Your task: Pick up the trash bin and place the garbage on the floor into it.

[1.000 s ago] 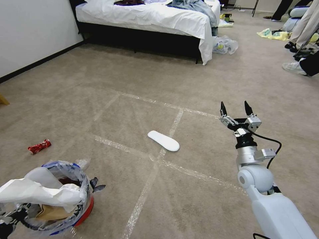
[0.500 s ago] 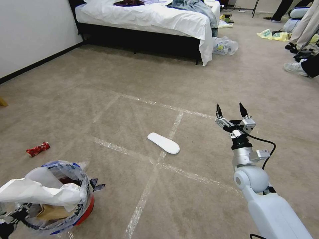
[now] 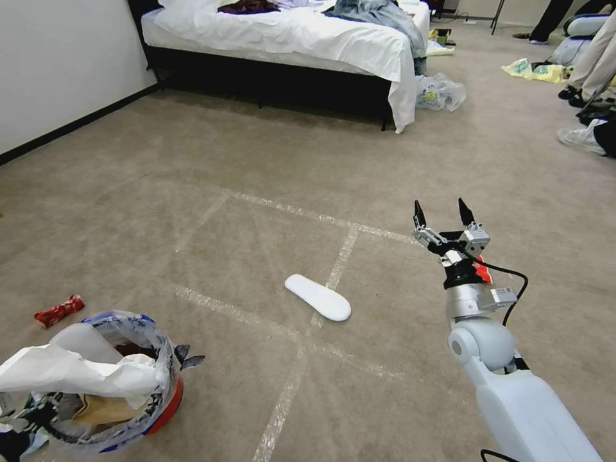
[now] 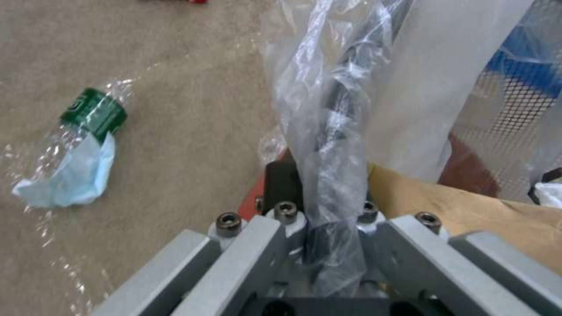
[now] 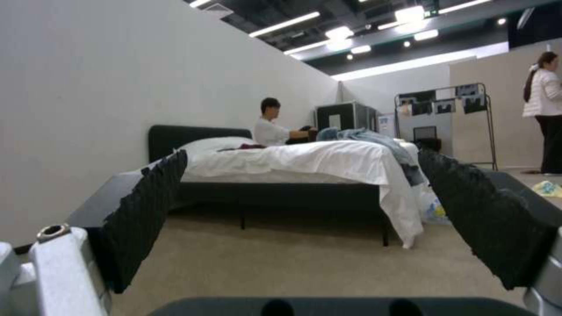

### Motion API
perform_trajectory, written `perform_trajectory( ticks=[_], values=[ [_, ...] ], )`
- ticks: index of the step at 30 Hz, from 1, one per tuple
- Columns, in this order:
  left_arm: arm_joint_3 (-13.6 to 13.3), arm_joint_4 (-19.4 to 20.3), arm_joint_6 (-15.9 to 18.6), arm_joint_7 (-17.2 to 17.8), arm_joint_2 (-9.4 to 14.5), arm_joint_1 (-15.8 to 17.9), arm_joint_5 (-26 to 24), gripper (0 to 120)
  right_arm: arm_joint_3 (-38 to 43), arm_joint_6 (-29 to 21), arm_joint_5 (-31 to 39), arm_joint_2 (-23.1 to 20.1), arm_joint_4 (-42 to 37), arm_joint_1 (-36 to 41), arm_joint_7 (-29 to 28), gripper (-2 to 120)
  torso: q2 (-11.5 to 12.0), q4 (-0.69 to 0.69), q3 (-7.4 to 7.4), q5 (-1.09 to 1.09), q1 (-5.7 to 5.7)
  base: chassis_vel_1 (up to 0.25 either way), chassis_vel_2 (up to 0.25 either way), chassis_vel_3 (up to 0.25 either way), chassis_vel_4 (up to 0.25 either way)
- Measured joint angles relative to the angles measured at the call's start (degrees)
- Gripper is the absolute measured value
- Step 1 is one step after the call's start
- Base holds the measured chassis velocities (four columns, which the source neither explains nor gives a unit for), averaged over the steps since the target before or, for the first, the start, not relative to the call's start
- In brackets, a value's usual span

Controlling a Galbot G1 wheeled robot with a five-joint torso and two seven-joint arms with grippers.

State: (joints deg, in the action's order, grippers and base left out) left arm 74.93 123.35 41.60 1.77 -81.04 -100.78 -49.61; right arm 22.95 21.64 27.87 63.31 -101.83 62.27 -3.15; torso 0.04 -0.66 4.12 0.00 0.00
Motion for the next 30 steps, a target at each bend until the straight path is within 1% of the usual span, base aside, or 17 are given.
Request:
perform_trajectory(
  ticks=[7,11,19,26,30],
  values=[
    [0.03,0.20,0.00,0.02,-0.13,-0.11,0.06,1,-0.42,0.43,0.00,0.00,0.43,-0.25,0.21,100,0.00,0.01,0.00,0.00,0.00,-0.108,0.121,0.121,-0.118],
    [0.04,0.42,0.00,0.06,-0.22,-0.16,0.10,1,-0.57,0.50,0.06,-0.08,0.59,-0.59,0.26,100,0.00,-0.01,0.00,0.00,0.00,-0.089,0.082,0.068,-0.082],
    [0.08,0.44,0.00,0.14,-0.23,-0.17,0.14,1,-0.98,0.62,0.06,-0.08,0.72,-0.67,0.30,100,0.00,0.01,-0.01,0.00,0.00,-0.051,0.060,0.054,-0.059],
    [0.09,0.42,0.00,0.15,-0.21,-0.16,0.14,1,-1.32,0.64,0.00,0.11,0.98,-0.94,0.34,100,0.00,-0.01,-0.01,0.00,0.00,-0.066,0.072,0.063,-0.082],
    [0.13,0.25,0.00,0.15,-0.17,-0.12,0.14,1,-1.51,0.69,-0.10,0.33,1.23,-1.04,0.34,100,0.00,0.00,-0.01,0.00,0.00,-0.082,0.075,0.079,-0.077]
  ],
)
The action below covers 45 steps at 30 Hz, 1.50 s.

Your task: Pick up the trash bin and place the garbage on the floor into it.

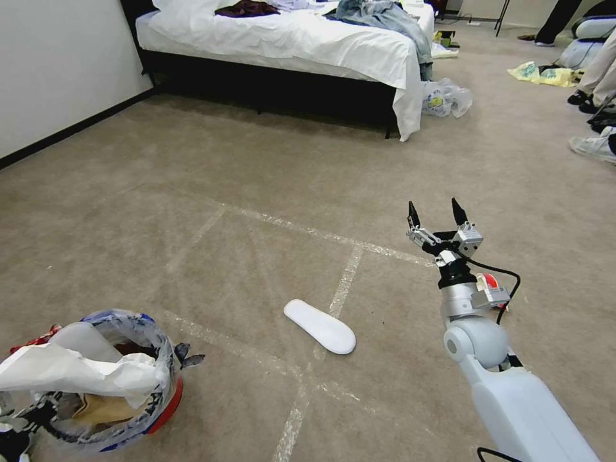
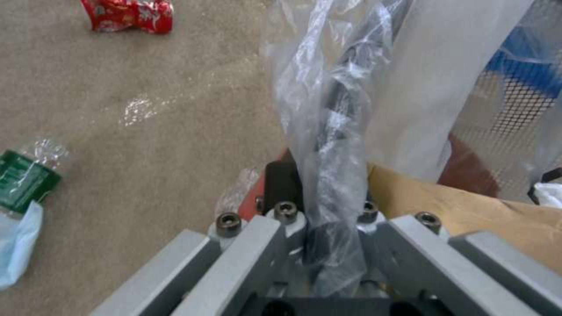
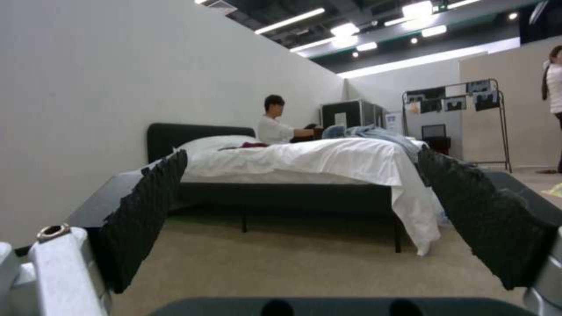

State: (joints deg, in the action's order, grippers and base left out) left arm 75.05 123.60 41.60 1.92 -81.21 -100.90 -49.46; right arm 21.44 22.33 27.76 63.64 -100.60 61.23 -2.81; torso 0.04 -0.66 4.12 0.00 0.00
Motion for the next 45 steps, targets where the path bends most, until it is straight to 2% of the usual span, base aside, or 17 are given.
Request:
perform_trajectory(
  ticks=[11,16,18,20,21,24,25,28,29,31,32,34,35,37,38,40,45],
  values=[
    [0.00,-0.60,0.00,0.00,0.10,0.42,0.00,1,-1.13,0.96,-0.52,-0.08,0.79,-0.76,0.81,100,0.00,0.00,0.00,0.00,0.00,-0.032,0.039,0.030,-0.035],
    [-0.01,-0.53,0.00,0.00,-0.01,0.28,0.08,1,-4.51,-1.95,-0.31,-2.55,0.96,-2.33,-0.95,100,0.00,0.00,0.00,0.00,0.00,0.000,0.000,0.000,0.000],
    [-0.14,-0.34,0.00,0.00,-0.26,0.41,0.16,1,-8.03,-7.42,1.12,-4.70,0.42,-3.31,-4.18,100,0.00,0.01,0.00,-0.01,0.00,0.000,0.000,0.000,0.000],
    [-0.20,-0.25,0.00,0.00,-0.39,0.43,0.26,1,-9.76,-10.94,2.28,-5.85,0.04,-3.67,-5.83,100,0.00,0.01,0.00,0.00,0.00,0.000,0.000,0.000,0.000],
    [-0.20,-0.25,0.00,0.00,-0.39,0.43,0.26,1,-9.76,-10.94,2.28,-5.85,0.04,-3.67,-5.83,100,0.00,0.01,0.00,0.00,0.00,0.000,0.000,0.000,0.000],
    [-0.23,0.31,0.00,0.01,-0.75,0.38,0.34,1,-15.40,-26.53,5.80,-9.23,-2.13,-4.10,-11.72,100,0.00,0.00,0.00,0.00,0.00,0.000,0.000,0.000,0.000],
    [-0.23,0.31,0.00,0.01,-0.75,0.38,0.34,1,-15.40,-26.53,5.80,-9.23,-2.13,-4.10,-11.72,100,0.00,0.00,0.00,0.00,0.00,0.000,0.000,0.000,0.000],
    [-0.17,0.73,-0.01,0.01,-0.96,0.34,0.39,1,-21.67,-39.01,7.09,-11.36,-3.13,-5.24,-16.89,100,0.00,0.00,0.00,0.00,0.00,0.000,0.000,0.000,0.000],
    [-0.17,0.73,-0.01,0.01,-0.96,0.34,0.39,1,-21.67,-39.01,7.09,-11.36,-3.13,-5.24,-16.89,100,0.00,0.00,0.00,0.00,0.00,0.000,0.000,0.000,0.000],
    [-0.16,0.96,-0.02,0.05,-1.17,0.39,0.45,1,-25.83,-46.94,7.84,-12.18,-3.92,-6.27,-19.03,100,0.00,0.00,0.00,0.00,0.00,0.000,0.000,0.000,0.000],
    [-0.16,0.96,-0.02,0.05,-1.17,0.39,0.45,1,-25.83,-46.94,7.84,-12.18,-3.92,-6.27,-19.03,100,0.00,0.00,0.00,0.00,0.00,0.000,0.000,0.000,0.000],
    [-0.17,1.01,-0.02,0.06,-1.39,0.35,0.64,1,-30.39,-53.89,8.26,-12.88,-4.56,-7.57,-19.83,100,0.00,0.00,0.00,0.00,0.00,0.000,0.000,0.000,0.000],
    [-0.17,1.01,-0.02,0.06,-1.39,0.35,0.64,1,-30.39,-53.89,8.26,-12.88,-4.56,-7.57,-19.83,100,0.00,0.00,0.00,0.00,0.00,0.000,0.000,0.000,0.000],
    [-0.21,1.11,-0.07,0.06,-1.59,0.21,0.83,1,-34.68,-59.02,8.14,-13.44,-4.57,-9.15,-19.47,100,0.00,0.01,0.00,0.00,0.00,0.000,0.000,0.000,0.000],
    [-0.21,1.11,-0.07,0.06,-1.59,0.21,0.83,1,-34.68,-59.02,8.14,-13.44,-4.57,-9.15,-19.47,100,0.00,0.01,0.00,0.00,0.00,0.000,0.000,0.000,0.000],
    [-0.23,1.20,-0.17,0.03,-1.78,0.14,1.00,1,-38.26,-62.76,7.87,-13.72,-3.77,-11.15,-18.50,100,0.00,-0.01,0.00,0.01,0.00,0.000,0.000,0.000,0.000],
    [-0.25,1.37,-0.23,-0.02,-2.06,0.04,1.23,1,-43.75,-65.15,6.20,-13.74,-1.28,-14.94,-17.12,100,0.00,0.01,0.00,0.00,0.00,0.000,0.000,0.000,0.000]
  ],
)
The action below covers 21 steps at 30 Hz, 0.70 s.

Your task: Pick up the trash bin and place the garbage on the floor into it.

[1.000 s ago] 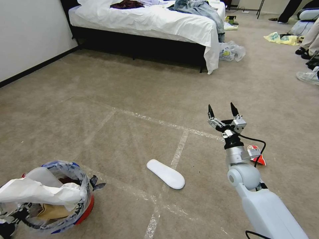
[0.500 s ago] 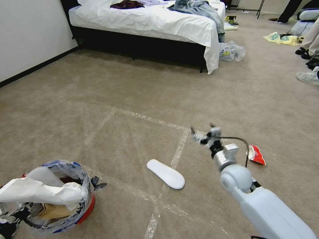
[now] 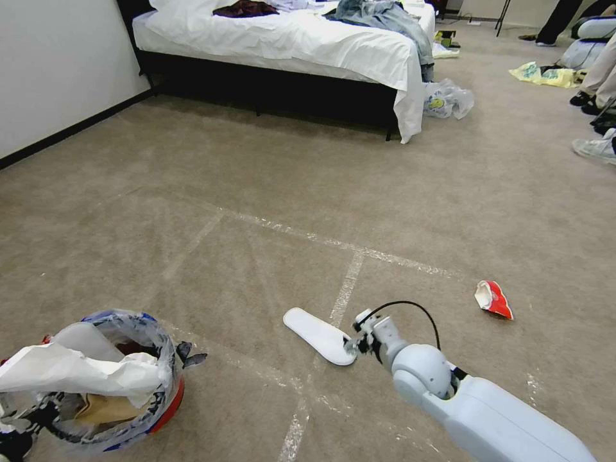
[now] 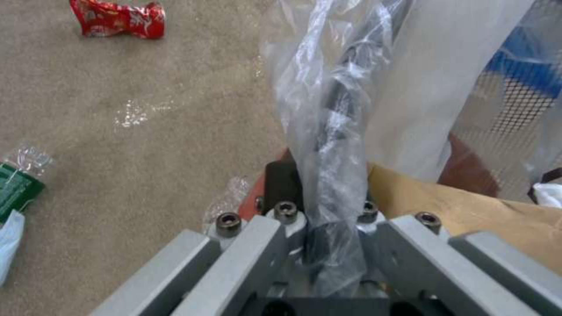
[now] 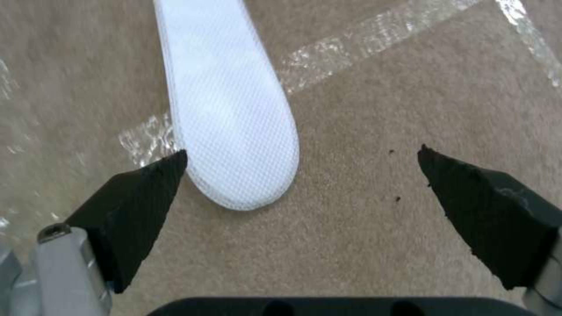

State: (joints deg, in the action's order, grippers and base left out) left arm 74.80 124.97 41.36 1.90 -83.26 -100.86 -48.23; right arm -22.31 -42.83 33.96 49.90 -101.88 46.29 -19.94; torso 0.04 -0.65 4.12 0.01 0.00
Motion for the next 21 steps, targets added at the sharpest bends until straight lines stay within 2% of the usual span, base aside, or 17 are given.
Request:
perform_trajectory(
  ticks=[3,9,21],
  values=[
    [0.00,0.10,-0.05,-0.03,-0.30,-0.03,0.15,1,-4.56,0.08,-2.14,1.22,4.38,-3.04,1.79,100,0.00,-0.01,0.00,-0.01,0.00,0.000,0.000,0.000,0.000],
    [0.15,0.11,-0.11,-0.03,-0.55,0.04,0.16,1,-8.29,2.42,-3.89,3.58,9.40,-4.33,3.05,100,0.00,-0.01,0.00,0.00,0.00,0.000,0.000,0.000,0.000],
    [0.31,-0.20,-0.20,0.09,-0.46,0.52,-0.17,1,-11.98,5.98,-6.51,8.10,18.66,-7.15,5.17,100,0.00,-0.01,0.01,0.00,0.00,0.000,0.000,0.000,0.000]
  ],
)
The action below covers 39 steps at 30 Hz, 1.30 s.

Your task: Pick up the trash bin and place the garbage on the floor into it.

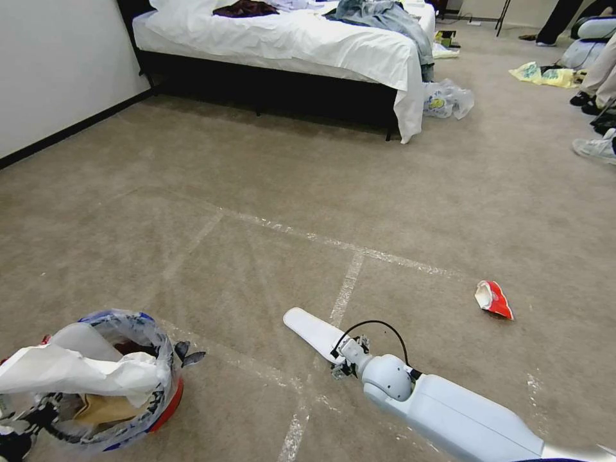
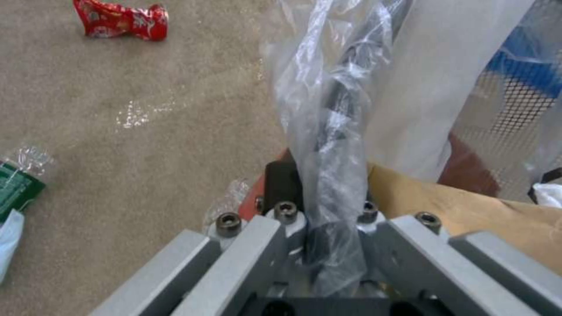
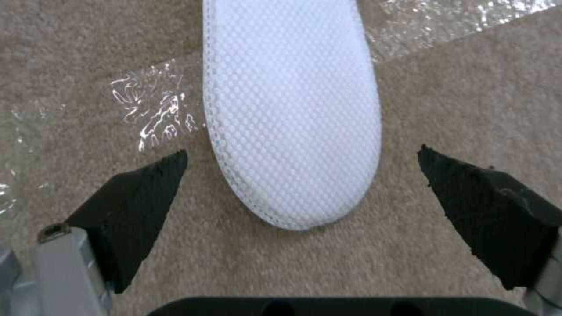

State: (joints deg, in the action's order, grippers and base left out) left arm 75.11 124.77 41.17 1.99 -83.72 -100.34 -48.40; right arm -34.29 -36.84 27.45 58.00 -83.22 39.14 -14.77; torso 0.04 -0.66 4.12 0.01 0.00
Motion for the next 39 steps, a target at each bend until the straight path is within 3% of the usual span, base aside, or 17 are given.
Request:
perform_trajectory(
  ticks=[22,39],
  values=[
    [0.15,0.49,-0.02,0.05,-0.06,-1.16,-0.96,1,-1.05,6.72,-6.90,7.43,10.12,-0.10,1.67,100,0.00,0.00,0.00,0.00,0.00,0.000,0.000,0.000,0.000],
    [0.08,0.04,-0.23,-0.17,-0.35,-1.16,-0.91,1,-0.38,10.20,-11.58,9.24,15.15,-0.98,2.15,100,0.00,0.03,0.00,-0.02,0.00,0.000,0.000,0.000,0.000]
  ],
)
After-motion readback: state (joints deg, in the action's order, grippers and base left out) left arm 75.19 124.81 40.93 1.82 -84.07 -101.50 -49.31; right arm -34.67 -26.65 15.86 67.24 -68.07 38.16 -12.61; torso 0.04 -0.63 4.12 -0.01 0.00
